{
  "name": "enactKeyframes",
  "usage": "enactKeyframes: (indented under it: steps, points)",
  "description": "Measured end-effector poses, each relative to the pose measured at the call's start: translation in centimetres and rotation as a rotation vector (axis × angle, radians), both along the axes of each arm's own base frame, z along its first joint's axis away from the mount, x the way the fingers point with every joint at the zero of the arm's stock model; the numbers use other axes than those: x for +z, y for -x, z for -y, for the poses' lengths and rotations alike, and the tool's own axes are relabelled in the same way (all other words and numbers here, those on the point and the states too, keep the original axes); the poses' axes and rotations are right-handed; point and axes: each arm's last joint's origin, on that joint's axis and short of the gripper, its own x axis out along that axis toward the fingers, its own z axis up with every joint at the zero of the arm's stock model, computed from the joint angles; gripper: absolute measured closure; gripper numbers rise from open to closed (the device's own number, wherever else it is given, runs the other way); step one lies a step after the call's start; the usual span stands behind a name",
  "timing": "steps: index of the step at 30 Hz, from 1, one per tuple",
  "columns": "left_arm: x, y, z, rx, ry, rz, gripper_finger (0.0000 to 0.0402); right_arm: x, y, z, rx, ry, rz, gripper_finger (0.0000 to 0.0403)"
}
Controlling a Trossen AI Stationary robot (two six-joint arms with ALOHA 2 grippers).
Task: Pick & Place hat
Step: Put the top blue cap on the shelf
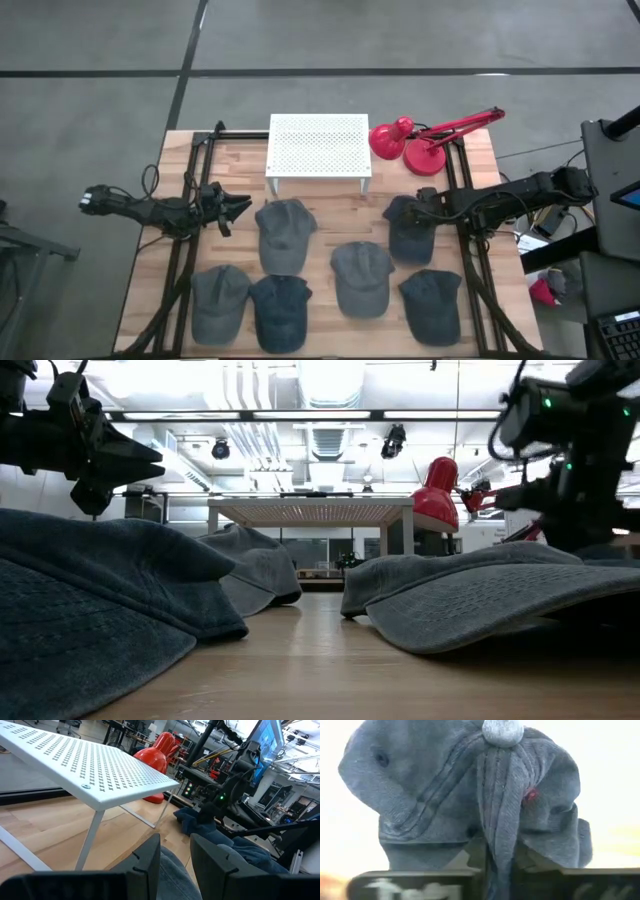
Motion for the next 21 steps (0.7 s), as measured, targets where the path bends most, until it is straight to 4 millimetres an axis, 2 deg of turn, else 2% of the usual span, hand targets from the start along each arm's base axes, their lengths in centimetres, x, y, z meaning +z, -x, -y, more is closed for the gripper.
enactKeyframes:
  steps: [4,9,15,21]
  points:
    - [0.0,0.0,0.0,0.001,0.013,0.005,0.0293,2.9,-0.5,-0.1,0.054,-0.007,-0.049,0.0391]
    - [0.0,0.0,0.0,0.001,0.017,0.006,0.0293,8.3,-1.0,0.0,0.114,0.025,-0.079,0.0393]
    - [0.0,0.0,0.0,0.002,0.017,0.007,0.0293,15.5,-2.4,-0.1,0.219,0.064,0.116,0.0394]
    - [0.0,0.0,0.0,0.001,0.019,0.007,0.0293,21.7,-4.4,0.2,0.260,0.162,0.281,0.0394]
